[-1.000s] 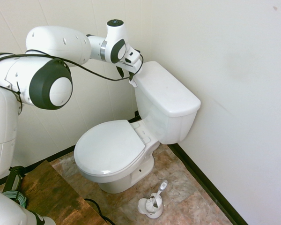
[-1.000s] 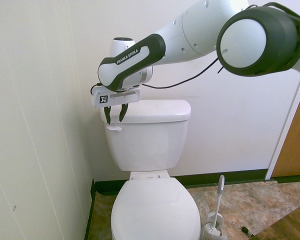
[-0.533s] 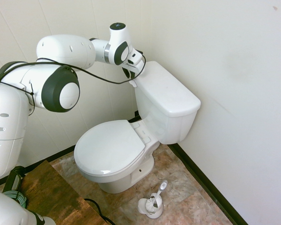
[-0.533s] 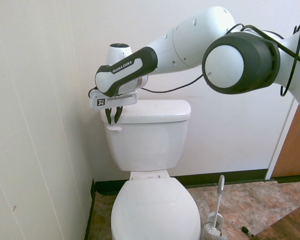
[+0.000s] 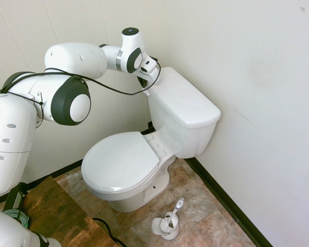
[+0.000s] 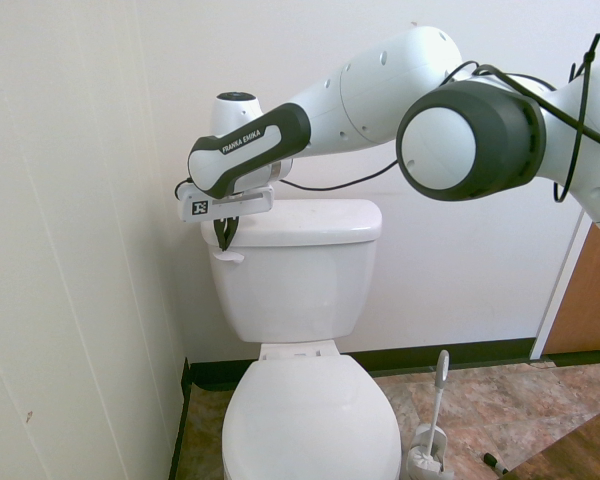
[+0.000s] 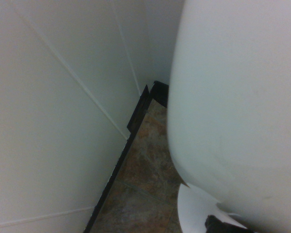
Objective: Flush the toilet
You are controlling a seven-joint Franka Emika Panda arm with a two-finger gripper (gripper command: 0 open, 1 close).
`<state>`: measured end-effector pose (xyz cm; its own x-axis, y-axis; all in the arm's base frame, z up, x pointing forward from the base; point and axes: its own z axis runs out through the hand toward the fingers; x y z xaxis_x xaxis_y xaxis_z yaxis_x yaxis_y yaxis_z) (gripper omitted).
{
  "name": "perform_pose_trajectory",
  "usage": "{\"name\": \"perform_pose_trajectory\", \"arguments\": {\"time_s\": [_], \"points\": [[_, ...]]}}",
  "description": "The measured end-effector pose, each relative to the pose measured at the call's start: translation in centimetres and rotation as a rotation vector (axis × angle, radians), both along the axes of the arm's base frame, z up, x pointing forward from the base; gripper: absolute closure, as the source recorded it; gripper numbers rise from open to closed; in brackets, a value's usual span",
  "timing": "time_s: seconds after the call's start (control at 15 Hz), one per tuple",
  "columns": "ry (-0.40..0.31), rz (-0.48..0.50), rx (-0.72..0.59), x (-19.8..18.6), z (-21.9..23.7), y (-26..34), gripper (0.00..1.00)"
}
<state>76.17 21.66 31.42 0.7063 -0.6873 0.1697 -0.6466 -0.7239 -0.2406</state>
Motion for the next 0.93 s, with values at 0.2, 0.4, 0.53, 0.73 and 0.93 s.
{"name": "perform_pose_trajectory", "arguments": {"time_s": [0.2, 0.4, 0.53, 0.73, 0.93], "points": [[0.019, -0.009, -0.002, 0.2, -2.0, -0.1, 1.0], [0.03, -0.016, 0.017, 0.3, -3.2, 0.2, 1.0], [0.033, -0.02, 0.027, 0.4, -3.6, 0.4, 1.0], [0.02, -0.022, 0.028, 0.7, -2.9, 0.3, 1.0], [0.021, -0.019, 0.023, 0.4, -1.1, 0.3, 1.0]]}}
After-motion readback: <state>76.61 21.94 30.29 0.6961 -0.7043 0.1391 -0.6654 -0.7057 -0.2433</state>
